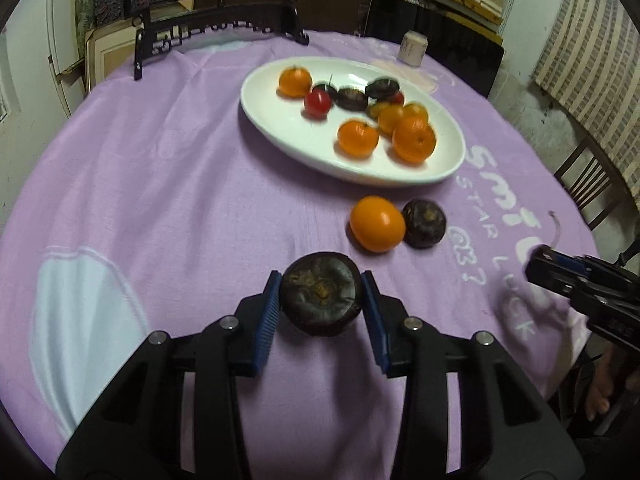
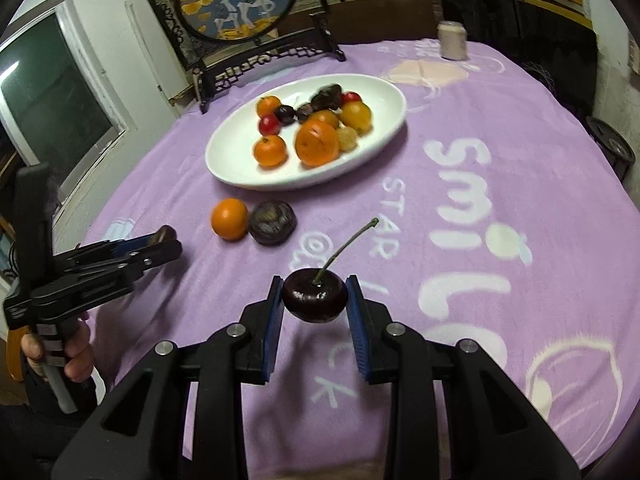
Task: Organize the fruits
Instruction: 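Carry the plum in the left tool while the right tool carries the cherry, both onto plate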
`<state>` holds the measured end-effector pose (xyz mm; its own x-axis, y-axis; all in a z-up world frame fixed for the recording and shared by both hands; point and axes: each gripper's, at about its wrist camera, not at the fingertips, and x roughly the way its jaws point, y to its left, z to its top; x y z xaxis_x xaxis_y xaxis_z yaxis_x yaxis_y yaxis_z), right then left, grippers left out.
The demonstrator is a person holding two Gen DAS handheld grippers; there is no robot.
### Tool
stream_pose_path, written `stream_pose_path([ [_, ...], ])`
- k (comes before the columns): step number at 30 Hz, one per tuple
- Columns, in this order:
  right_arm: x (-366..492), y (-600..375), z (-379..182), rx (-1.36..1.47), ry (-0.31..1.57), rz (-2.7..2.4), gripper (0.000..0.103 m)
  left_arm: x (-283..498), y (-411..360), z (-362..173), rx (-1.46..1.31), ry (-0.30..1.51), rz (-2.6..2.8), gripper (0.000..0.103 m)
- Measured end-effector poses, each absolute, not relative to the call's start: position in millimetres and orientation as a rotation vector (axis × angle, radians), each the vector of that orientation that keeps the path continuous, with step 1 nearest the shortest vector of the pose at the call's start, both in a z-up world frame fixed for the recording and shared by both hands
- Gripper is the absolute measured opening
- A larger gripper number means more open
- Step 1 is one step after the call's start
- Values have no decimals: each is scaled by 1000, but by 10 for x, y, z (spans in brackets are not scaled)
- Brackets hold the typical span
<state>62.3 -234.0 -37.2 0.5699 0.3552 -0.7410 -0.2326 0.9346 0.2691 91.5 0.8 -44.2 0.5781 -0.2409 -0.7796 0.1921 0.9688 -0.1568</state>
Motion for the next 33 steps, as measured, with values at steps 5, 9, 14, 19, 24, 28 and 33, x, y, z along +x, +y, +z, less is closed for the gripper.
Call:
stream_pose_path([
  [5, 903, -2203, -97, 84, 834, 360, 31, 1024, 131, -117, -59, 852, -194, 40],
  [9, 1366, -2034, 89, 56, 808, 379, 31, 1465, 134, 102, -57, 833, -150, 40],
  [14, 2017, -1703, 163, 15, 792, 396, 31, 2224, -18, 310, -50, 816, -92, 40],
  [19, 2321, -1680, -39, 42, 796, 397, 31, 2605, -60, 171, -112, 816, -100, 40],
  [24, 2384, -1632, -183, 28, 840, 412, 31, 2661, -69, -22, -102, 875, -120, 40],
  [28, 2373, -1578, -210, -1, 837, 399, 31, 2604, -70, -28, -98, 870, -125, 40],
  [33, 2386, -1571, -197, -14, 814, 388, 34, 2594, -58, -41, -109, 874, -118, 43],
])
